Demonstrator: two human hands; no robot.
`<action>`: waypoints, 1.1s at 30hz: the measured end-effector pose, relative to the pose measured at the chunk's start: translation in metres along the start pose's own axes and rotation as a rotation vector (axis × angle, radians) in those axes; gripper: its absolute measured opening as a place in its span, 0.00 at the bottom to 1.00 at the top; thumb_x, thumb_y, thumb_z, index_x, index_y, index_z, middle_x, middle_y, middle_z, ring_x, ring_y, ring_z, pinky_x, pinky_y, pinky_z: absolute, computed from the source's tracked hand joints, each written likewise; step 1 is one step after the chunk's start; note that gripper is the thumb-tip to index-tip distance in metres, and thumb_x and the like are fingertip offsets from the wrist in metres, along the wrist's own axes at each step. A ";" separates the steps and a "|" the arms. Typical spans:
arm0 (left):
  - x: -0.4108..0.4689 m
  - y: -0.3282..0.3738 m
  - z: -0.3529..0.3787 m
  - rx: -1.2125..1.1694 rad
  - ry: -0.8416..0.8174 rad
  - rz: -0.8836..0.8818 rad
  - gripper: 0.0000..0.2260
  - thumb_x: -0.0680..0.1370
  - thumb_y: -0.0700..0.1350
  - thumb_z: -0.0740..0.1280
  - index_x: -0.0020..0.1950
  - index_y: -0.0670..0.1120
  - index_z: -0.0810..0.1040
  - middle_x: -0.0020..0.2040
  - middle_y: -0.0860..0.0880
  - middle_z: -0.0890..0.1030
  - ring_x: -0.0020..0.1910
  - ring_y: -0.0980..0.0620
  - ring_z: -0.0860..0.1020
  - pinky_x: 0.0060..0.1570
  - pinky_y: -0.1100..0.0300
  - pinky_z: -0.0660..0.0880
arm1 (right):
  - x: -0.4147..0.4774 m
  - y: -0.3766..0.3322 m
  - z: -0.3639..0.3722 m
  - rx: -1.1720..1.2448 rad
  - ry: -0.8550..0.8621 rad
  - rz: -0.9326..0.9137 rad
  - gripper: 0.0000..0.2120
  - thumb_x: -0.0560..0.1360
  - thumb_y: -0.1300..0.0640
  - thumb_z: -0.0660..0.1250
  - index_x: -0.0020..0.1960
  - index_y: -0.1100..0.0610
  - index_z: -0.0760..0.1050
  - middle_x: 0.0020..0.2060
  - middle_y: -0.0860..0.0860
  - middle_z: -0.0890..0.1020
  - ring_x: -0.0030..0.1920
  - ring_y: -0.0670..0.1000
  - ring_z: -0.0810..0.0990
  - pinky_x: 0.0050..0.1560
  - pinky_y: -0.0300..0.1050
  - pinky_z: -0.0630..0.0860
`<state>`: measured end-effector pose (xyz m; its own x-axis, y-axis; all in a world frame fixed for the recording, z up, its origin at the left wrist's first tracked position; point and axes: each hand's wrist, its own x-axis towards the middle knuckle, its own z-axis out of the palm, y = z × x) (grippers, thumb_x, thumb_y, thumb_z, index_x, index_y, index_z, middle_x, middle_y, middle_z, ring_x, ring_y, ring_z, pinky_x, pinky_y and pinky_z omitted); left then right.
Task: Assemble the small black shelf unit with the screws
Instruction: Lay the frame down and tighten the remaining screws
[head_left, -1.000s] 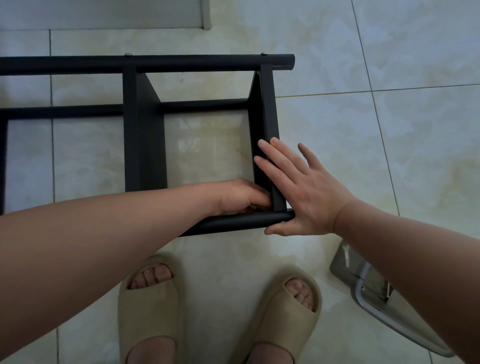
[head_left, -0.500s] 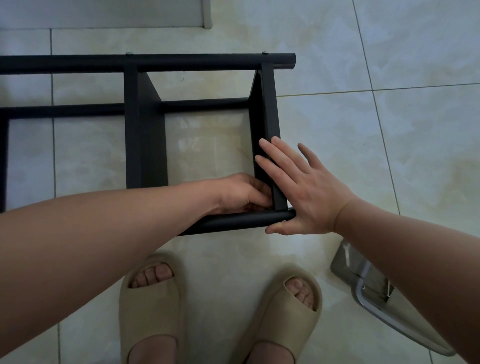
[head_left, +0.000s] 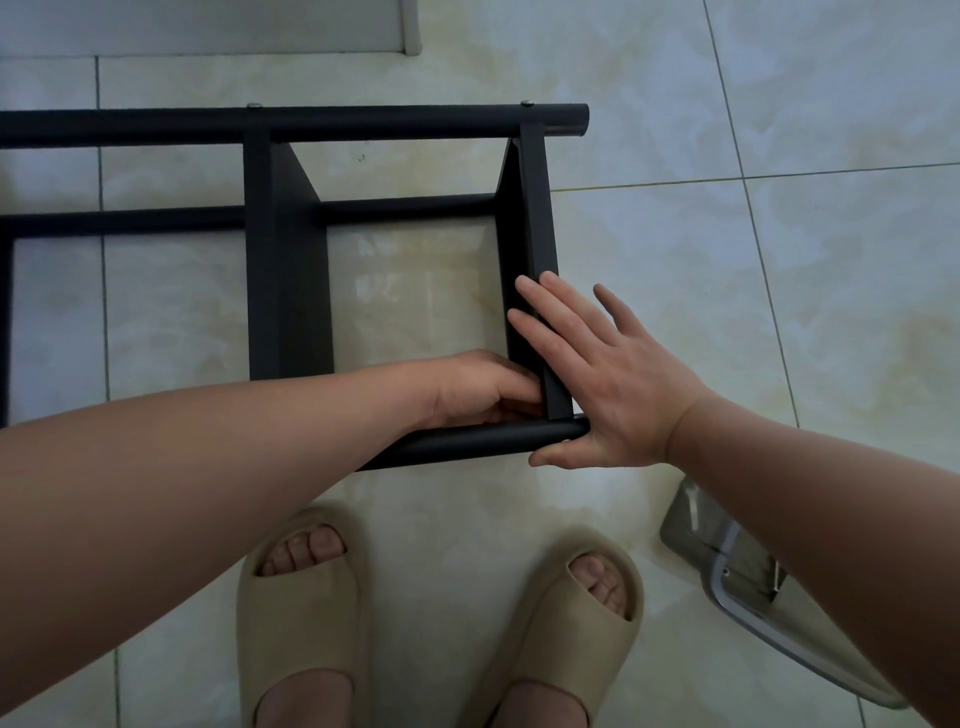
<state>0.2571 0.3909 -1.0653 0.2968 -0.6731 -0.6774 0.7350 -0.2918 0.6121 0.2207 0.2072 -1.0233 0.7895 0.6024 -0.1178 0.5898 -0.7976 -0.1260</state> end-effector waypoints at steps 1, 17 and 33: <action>0.000 0.001 0.000 0.054 0.024 -0.005 0.06 0.78 0.33 0.63 0.46 0.39 0.80 0.38 0.45 0.81 0.38 0.49 0.81 0.43 0.58 0.77 | 0.000 0.000 0.000 -0.001 0.001 -0.001 0.55 0.69 0.22 0.58 0.81 0.62 0.58 0.81 0.59 0.54 0.82 0.59 0.52 0.73 0.69 0.61; 0.000 0.001 0.001 0.001 -0.054 -0.015 0.08 0.79 0.32 0.59 0.48 0.38 0.77 0.37 0.47 0.79 0.37 0.53 0.79 0.42 0.60 0.76 | 0.000 0.000 0.002 -0.008 0.004 -0.005 0.55 0.70 0.22 0.58 0.81 0.62 0.58 0.81 0.59 0.54 0.82 0.59 0.51 0.74 0.69 0.60; 0.001 -0.002 -0.003 -0.031 -0.035 0.001 0.11 0.78 0.29 0.61 0.45 0.41 0.79 0.38 0.45 0.81 0.36 0.51 0.81 0.43 0.59 0.77 | 0.000 0.001 0.002 -0.006 0.010 -0.007 0.55 0.69 0.22 0.59 0.80 0.63 0.60 0.81 0.59 0.55 0.82 0.59 0.52 0.74 0.69 0.60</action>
<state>0.2577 0.3932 -1.0687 0.2765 -0.6968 -0.6618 0.7536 -0.2701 0.5993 0.2205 0.2064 -1.0256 0.7867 0.6080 -0.1072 0.5967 -0.7933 -0.1209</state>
